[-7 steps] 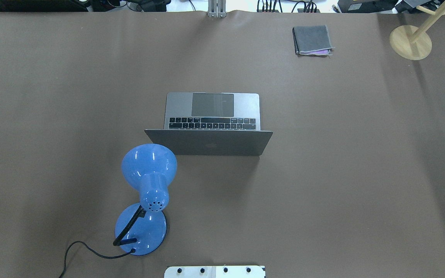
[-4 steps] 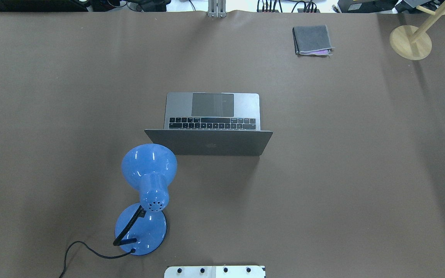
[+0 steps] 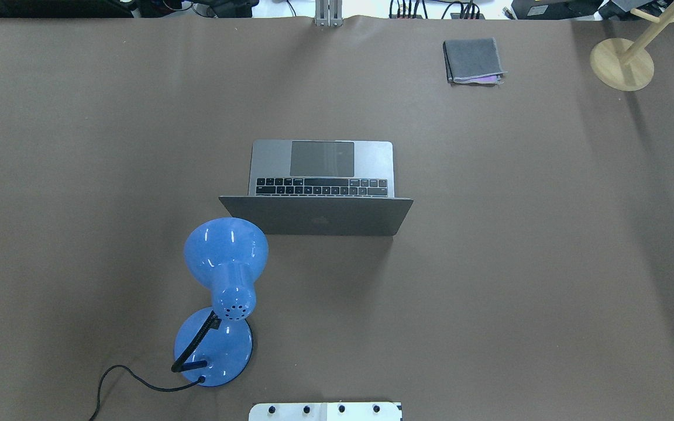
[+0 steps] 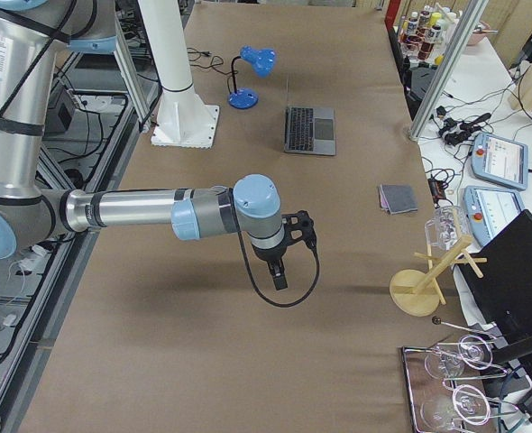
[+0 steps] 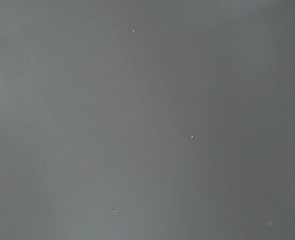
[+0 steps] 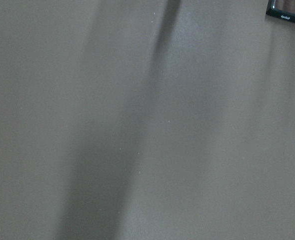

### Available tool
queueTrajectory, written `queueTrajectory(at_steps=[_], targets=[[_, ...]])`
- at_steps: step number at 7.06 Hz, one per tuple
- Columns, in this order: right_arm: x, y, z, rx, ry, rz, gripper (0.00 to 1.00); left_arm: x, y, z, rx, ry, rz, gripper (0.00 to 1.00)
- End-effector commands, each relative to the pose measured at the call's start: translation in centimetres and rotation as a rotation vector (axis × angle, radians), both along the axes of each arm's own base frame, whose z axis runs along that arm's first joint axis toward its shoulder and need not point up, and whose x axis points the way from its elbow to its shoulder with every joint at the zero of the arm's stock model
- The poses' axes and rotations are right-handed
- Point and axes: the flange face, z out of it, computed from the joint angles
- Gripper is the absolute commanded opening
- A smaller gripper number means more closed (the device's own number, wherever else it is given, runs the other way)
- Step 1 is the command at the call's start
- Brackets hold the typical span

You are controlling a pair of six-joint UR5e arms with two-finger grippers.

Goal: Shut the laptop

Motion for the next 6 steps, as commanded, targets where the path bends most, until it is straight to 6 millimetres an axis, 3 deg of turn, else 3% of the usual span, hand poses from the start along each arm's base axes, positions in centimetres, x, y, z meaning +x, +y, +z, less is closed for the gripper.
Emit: queueTrajectory(at_steps=[1, 3, 4, 6], targets=[[0.1, -1.6, -1.7, 0.029, -0.003, 0.016, 0.99, 0.2, -2.4, -1.6, 0.107, 0.019, -0.012, 0.98], [-0.6, -2.0, -2.8, 0.076, -0.046, 0.015, 0.99, 1.2, -1.9, -2.9, 0.157, 0.131, 0.034, 0.98], [-2.2, -2.1, -4.3, 0.039, -0.119, 0.035, 0.99, 2.1, -1.7, -3.6, 0.156, 0.198, 0.072, 0.98], [-8.3, -1.6, -9.9, -0.069, -0.210, 0.100, 0.98, 5.5, -1.2, -7.0, 0.087, 0.323, 0.045, 0.98]])
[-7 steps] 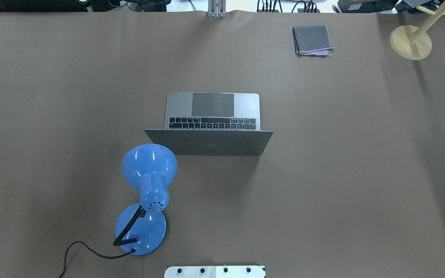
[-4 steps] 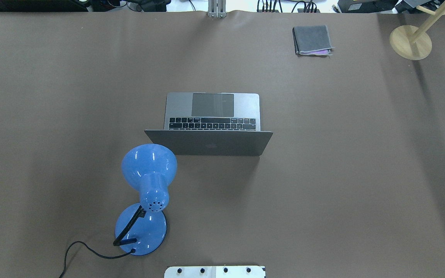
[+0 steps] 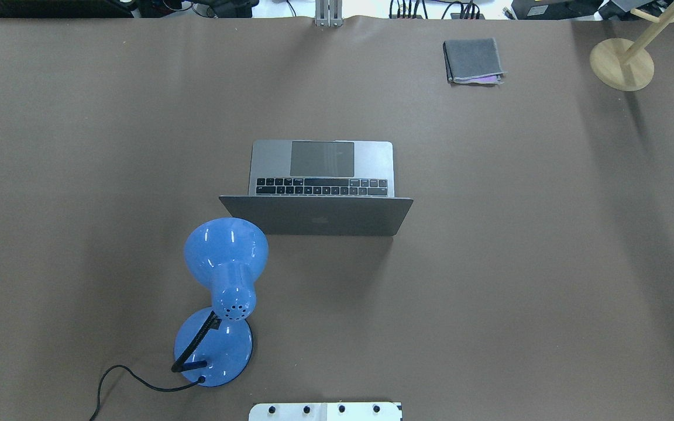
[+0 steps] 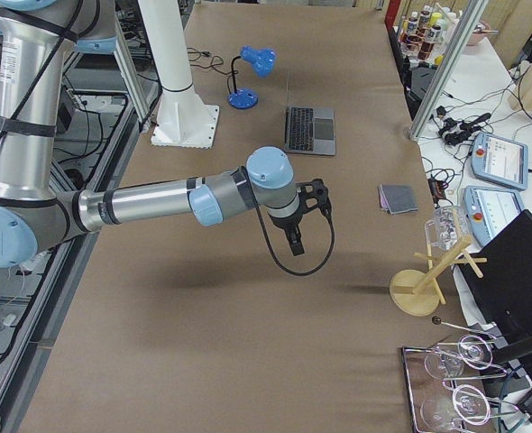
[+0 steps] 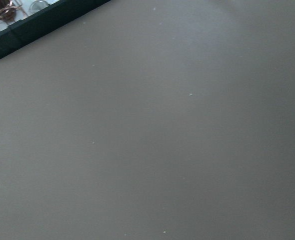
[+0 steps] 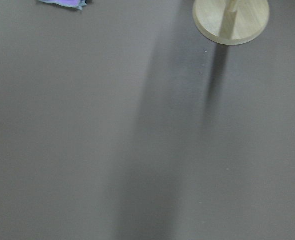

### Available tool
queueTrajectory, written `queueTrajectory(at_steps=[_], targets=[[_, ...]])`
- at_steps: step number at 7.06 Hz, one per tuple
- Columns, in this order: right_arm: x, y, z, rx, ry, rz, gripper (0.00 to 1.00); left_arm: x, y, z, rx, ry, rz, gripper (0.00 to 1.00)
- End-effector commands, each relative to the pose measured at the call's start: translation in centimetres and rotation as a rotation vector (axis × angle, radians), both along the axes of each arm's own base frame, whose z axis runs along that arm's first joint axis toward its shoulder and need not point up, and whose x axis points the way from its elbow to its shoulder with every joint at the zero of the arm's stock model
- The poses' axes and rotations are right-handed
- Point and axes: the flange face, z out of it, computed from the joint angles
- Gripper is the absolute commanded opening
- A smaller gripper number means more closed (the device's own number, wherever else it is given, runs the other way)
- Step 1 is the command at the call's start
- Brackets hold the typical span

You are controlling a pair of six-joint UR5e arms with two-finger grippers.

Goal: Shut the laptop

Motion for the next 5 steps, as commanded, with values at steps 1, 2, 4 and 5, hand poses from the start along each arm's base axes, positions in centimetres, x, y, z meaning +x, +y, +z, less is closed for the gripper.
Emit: queueTrajectory(at_steps=[1, 2, 4, 5], targets=[[-5.7, 1.1, -5.4, -0.105, -0.086, 0.031, 0.97, 6.0, 1.0, -3.8, -0.092, 0.123, -0.003, 0.98], [-7.3, 1.9, -7.1, -0.163, -0.111, 0.051, 0.86, 9.5, 1.2, -5.8, -0.165, 0.163, 0.005, 0.98], [-11.4, 4.0, -11.3, -0.238, -0.127, 0.085, 0.75, 14.7, 2.8, -11.6, -0.242, 0.229, 0.038, 0.98], [-13.5, 5.3, -13.7, -0.274, -0.150, 0.094, 0.72, 17.4, 2.8, -14.6, -0.289, 0.259, 0.045, 0.97]])
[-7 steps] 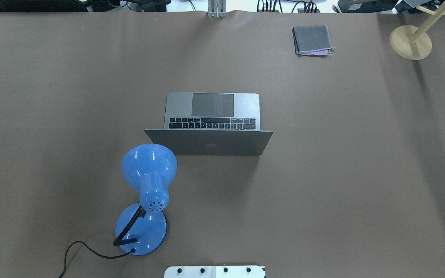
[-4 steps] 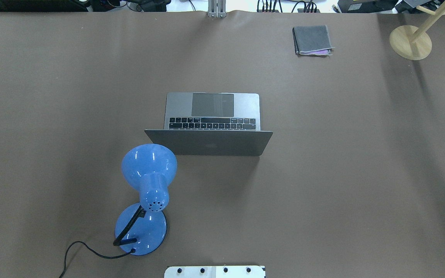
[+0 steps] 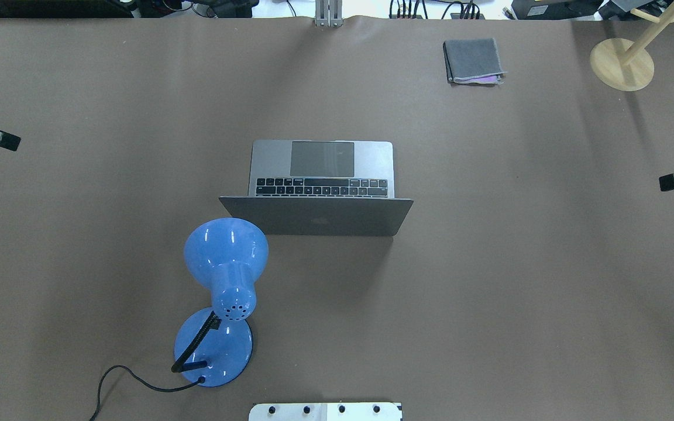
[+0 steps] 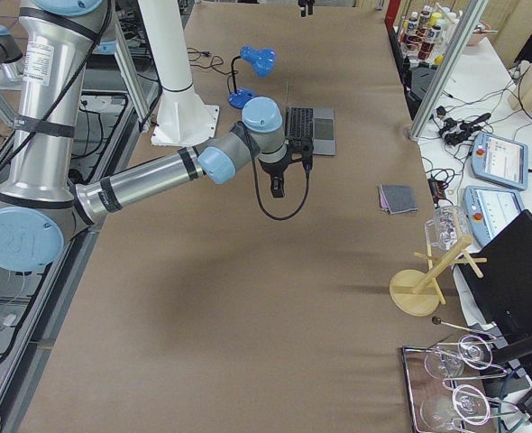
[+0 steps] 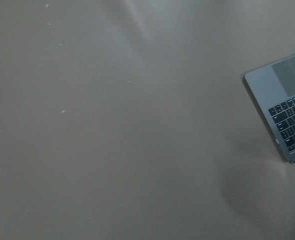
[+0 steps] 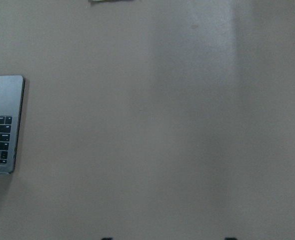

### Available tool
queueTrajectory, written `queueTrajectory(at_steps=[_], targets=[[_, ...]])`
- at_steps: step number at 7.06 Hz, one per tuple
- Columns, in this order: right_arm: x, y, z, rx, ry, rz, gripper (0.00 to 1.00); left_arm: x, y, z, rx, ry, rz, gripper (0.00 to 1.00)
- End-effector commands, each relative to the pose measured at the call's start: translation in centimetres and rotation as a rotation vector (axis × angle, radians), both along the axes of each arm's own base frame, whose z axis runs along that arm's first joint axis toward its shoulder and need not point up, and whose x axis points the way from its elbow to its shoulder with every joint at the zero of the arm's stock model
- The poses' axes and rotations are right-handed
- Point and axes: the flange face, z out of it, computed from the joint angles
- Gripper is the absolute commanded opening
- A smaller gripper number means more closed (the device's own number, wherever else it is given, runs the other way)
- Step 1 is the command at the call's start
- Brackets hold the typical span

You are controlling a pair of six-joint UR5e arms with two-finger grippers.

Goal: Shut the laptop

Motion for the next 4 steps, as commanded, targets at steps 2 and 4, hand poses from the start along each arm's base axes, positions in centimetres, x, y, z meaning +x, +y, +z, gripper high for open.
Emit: queueTrajectory(at_steps=[2, 4], targets=[[-6.4, 2.5, -4.7, -0.105, -0.025, 0.039, 0.26, 5.7, 0.6, -5.8, -0.092, 0.058, 0.022, 0.66], [-9.9, 2.4, -8.1, -0.205, -0.094, 0.086, 0.00, 10.4, 1.7, -9.6, -0.190, 0.098, 0.059, 0.03]])
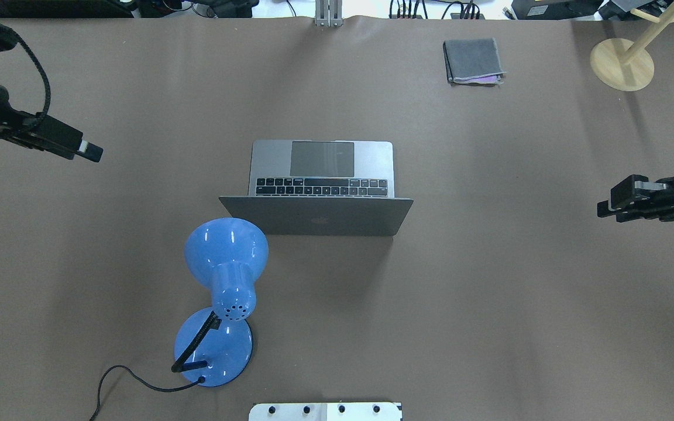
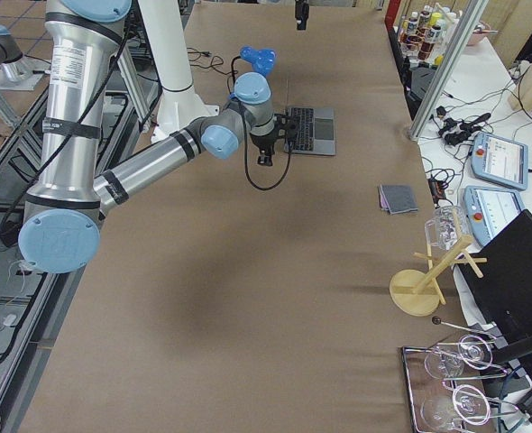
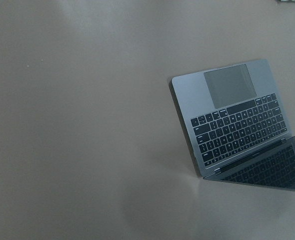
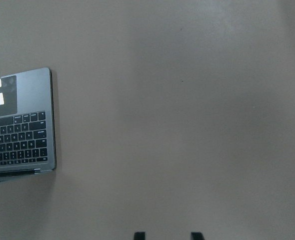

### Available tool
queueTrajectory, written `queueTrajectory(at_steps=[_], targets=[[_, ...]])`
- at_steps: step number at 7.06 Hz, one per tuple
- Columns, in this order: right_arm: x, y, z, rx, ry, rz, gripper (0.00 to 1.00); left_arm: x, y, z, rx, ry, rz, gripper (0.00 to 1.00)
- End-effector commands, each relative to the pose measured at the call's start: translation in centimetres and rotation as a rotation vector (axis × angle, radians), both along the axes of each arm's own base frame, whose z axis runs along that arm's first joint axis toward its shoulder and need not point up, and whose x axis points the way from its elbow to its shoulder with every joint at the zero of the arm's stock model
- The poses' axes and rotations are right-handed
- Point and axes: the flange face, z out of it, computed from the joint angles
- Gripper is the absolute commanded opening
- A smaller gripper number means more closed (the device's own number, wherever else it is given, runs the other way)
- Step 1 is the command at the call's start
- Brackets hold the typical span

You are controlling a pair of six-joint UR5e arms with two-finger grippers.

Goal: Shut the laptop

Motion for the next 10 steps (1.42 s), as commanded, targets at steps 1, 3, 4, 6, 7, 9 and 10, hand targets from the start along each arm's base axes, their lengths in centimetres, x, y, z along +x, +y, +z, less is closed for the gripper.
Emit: queueTrajectory(at_steps=[1, 3, 4, 6, 7, 9, 10], targets=[[-3.7, 0.5, -3.0, -0.072, -0.053, 0.019, 0.00, 3.1, 1.5, -2.9, -0.051, 0.027, 0.022, 0.00], [-6.7, 0.7, -4.6, -0.055, -0.037, 0.010, 0.00, 4.1, 2.7, -3.8, -0.112, 0.038, 0.031, 0.00], [-8.3, 0.1, -6.9, -0.097, -0.018, 0.010, 0.00, 5.6, 3.7, -4.6, -0.168, 0.046, 0.046, 0.00], [-11.3, 0.7, -10.1, -0.124, 0.001, 0.025, 0.00, 9.0, 5.4, -6.8, -0.284, 0.057, 0.077, 0.00], [-12.6, 1.5, -10.7, -0.132, -0.006, 0.016, 0.00, 9.6, 5.7, -6.9, -0.285, 0.054, 0.082, 0.00], [-15.4, 3.9, -11.9, -0.138, -0.010, 0.033, 0.00, 13.7, 7.5, -8.8, -0.329, 0.051, 0.059, 0.00], [-16.3, 4.6, -12.5, -0.150, -0.021, 0.033, 0.00, 15.0, 8.2, -8.9, -0.322, 0.046, 0.056, 0.00]])
